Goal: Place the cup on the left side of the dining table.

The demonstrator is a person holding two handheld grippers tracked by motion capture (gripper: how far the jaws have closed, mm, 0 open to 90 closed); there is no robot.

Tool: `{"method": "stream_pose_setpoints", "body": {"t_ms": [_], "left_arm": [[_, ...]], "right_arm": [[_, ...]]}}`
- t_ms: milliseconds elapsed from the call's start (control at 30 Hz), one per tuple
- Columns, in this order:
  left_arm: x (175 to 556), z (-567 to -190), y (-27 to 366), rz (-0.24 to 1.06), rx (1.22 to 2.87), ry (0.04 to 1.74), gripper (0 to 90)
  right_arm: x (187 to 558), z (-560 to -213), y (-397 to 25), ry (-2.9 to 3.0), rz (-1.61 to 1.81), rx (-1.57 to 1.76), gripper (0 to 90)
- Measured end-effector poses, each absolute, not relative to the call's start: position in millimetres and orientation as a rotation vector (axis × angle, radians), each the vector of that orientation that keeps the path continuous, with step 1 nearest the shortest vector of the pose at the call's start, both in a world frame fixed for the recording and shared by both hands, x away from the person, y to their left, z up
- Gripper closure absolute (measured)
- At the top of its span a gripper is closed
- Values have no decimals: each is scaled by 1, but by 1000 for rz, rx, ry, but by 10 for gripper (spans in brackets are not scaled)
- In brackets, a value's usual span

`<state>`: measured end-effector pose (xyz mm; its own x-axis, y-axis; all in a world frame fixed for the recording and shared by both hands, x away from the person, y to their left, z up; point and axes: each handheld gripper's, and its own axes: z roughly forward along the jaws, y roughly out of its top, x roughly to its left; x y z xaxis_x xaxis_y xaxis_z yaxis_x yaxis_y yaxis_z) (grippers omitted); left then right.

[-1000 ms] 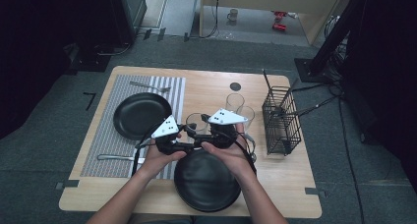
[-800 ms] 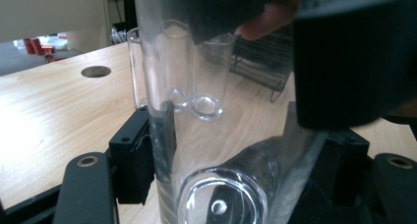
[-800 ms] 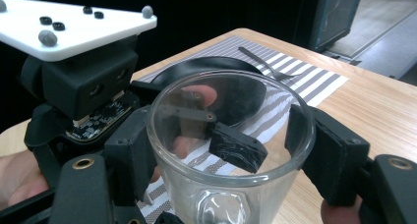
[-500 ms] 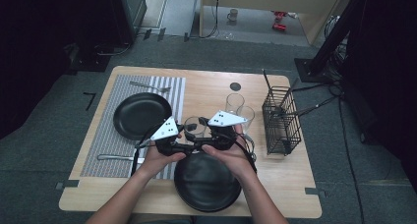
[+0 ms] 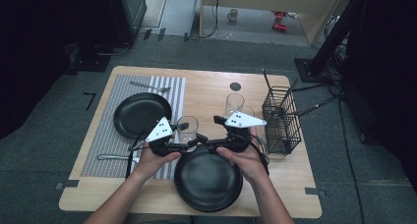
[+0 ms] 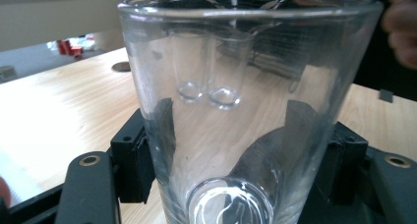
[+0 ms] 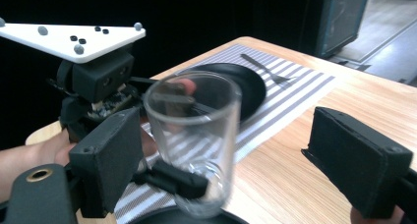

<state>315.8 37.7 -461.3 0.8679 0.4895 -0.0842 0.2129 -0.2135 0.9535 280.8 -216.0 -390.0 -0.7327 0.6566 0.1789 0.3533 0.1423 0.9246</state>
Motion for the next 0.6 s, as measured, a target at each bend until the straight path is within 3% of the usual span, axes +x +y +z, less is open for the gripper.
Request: {"method": "stream_pose_setpoints", "body": {"t_ms": [600], "left_arm": [[314, -465, 80, 333, 1801, 663, 312]], "right_arm": [[247, -422, -275, 2075, 1528, 1159, 131]]}}
